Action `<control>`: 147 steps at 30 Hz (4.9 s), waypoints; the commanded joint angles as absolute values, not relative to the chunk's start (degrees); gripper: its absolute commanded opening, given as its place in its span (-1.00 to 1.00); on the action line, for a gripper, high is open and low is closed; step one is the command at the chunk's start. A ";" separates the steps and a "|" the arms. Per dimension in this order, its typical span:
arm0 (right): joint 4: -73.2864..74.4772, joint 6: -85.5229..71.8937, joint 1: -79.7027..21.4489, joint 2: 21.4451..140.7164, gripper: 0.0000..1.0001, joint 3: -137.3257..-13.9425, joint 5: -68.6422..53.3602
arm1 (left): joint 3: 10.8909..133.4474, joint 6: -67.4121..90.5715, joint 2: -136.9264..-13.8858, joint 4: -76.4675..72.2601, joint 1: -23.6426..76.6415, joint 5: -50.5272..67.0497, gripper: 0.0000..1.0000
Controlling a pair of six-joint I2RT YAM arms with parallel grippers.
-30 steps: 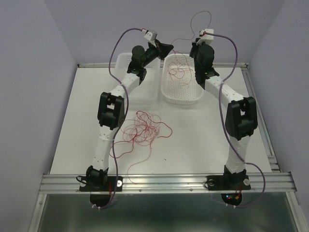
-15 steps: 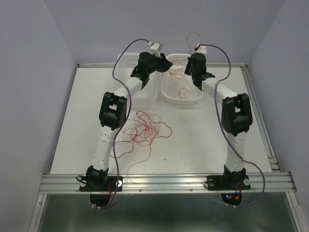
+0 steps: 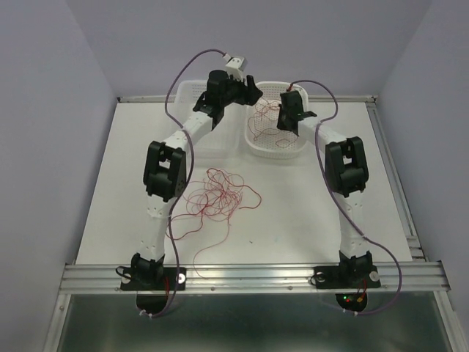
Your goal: Untangle the cables
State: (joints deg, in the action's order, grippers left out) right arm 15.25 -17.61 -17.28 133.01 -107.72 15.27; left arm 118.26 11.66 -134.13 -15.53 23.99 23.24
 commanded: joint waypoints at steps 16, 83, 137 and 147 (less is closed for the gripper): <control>15.47 -13.02 -19.32 114.71 0.45 -107.85 10.47 | 112.16 -12.89 -102.15 1.44 19.16 26.18 0.58; -9.32 -15.73 -39.02 71.98 0.38 -47.20 3.16 | 78.31 -98.35 -100.45 47.38 21.36 33.93 0.08; -45.18 -12.13 -40.61 84.91 0.61 -57.85 -17.58 | 117.95 -33.83 -71.27 6.60 21.71 23.04 -1.00; -44.74 -11.34 -40.69 75.42 0.66 -47.21 -13.36 | 113.12 -37.70 -79.27 0.27 21.18 19.07 -1.00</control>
